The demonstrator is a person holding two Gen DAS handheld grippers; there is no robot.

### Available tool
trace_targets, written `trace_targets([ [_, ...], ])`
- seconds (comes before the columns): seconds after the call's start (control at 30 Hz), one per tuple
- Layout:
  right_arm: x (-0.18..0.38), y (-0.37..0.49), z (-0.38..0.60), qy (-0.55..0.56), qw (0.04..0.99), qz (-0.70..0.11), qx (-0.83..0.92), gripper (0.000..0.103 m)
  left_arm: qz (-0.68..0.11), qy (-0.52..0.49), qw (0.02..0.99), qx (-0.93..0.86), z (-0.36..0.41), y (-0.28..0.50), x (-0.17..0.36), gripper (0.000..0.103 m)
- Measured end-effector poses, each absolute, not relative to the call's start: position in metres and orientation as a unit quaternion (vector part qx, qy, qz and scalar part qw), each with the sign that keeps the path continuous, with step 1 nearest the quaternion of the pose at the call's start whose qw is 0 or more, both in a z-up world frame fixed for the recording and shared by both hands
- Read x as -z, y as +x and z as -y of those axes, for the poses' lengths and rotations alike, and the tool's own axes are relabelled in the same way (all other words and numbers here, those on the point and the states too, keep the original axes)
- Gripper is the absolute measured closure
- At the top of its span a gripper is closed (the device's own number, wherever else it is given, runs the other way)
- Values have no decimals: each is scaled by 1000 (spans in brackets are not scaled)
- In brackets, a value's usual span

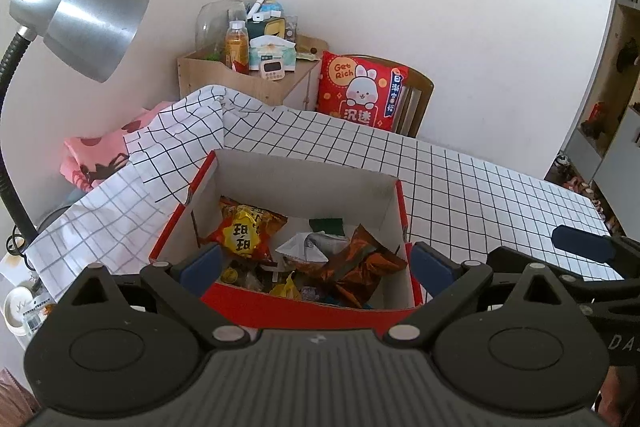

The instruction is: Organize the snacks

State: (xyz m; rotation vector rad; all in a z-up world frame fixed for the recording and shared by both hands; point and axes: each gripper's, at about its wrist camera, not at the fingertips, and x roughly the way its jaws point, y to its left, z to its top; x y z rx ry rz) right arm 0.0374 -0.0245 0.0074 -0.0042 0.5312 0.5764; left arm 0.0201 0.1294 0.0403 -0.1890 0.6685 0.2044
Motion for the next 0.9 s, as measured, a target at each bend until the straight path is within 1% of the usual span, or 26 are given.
trace_targets([
  [0.33,-8,36,23,-2,924,-259,-283,0,-331,-96,933,-105,-128,19,-39,2],
  [0.9,-3,38,33,27,932,-271,-239,0,-315,-100,937,-111,-124,8,-45,2],
])
